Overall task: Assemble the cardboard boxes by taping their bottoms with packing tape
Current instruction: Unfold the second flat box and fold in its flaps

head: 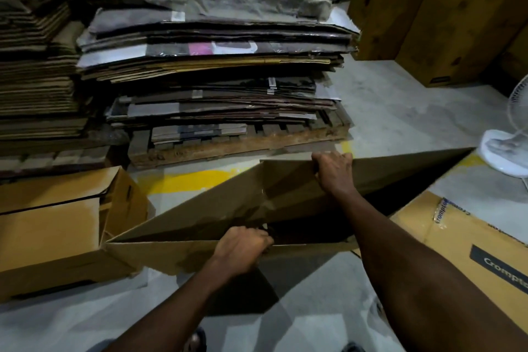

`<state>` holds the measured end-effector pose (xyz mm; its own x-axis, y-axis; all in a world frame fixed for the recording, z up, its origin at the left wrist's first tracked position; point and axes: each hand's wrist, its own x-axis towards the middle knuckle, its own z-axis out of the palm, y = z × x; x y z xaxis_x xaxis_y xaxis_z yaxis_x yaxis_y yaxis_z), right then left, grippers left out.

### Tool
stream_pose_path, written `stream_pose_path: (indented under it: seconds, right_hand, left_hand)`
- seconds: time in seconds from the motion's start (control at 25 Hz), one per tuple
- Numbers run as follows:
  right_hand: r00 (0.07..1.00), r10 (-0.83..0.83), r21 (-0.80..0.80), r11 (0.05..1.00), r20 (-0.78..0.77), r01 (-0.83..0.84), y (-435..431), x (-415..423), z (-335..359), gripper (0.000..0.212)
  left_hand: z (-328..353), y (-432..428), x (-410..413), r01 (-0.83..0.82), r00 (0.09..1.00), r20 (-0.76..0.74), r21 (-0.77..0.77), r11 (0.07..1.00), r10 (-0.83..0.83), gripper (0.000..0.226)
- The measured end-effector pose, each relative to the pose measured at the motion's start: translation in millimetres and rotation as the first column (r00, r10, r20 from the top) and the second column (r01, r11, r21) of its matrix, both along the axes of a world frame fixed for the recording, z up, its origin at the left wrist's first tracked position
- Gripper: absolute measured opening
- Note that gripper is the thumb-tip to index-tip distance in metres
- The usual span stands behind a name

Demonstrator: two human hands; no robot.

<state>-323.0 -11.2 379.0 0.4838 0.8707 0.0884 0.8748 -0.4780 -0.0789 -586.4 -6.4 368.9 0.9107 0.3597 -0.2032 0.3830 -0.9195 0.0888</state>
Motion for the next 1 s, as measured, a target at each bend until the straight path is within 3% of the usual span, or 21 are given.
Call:
stream_pose_path:
  seconds: [0.28, 0.44, 0.56, 0.68, 0.8, 1.0]
  right_hand:
    - [1.0, -0.006, -0.021, 1.0, 0.022, 0.006, -16.6, 2.3, -40.6, 0.012]
    - [1.0, 0.024, 0.043, 0.999, 0.018, -0.024, -5.6, -3.7, -37.1, 0.012]
    - [0.998, 0.054, 0.119, 0.991, 0.025, -0.057, 15.4, -15.4, -30.3, 0.008]
    - [0.996, 0.088, 0.143, 0.986, 0.023, -0.091, 44.1, -15.8, -29.3, 0.02]
    - [0.99, 0.14, 0.066, 0.988, -0.028, -0.138, 50.6, -7.4, -36.9, 0.047]
    - [0.999, 0.031, 0.069, 0.997, 0.014, -0.032, 29.2, 5.1, -59.1, 0.04]
  left_hand:
    - [-13.5, -6.0, 12.6, 0.042, 0.996, -0.083, -0.04, 0.998, -0.045, 0.03]
    - [-17.0, -8.1, 20.0, 0.064, 0.997, -0.042, -0.066, 0.996, -0.067, 0.035]
    - [-18.3, -23.1, 25.6, 0.097, 0.995, 0.041, -0.105, 0.99, -0.093, 0.026]
    - [-24.8, -41.5, 26.0, 0.157, 0.988, 0.014, -0.165, 0.974, -0.157, 0.026]
    - [-32.5, -26.2, 19.5, 0.059, 0.997, 0.048, -0.163, 0.985, -0.052, 0.024]
    - [-37.1, -21.3, 27.0, 0.026, 0.996, 0.089, -0.169, 0.985, -0.011, 0.026]
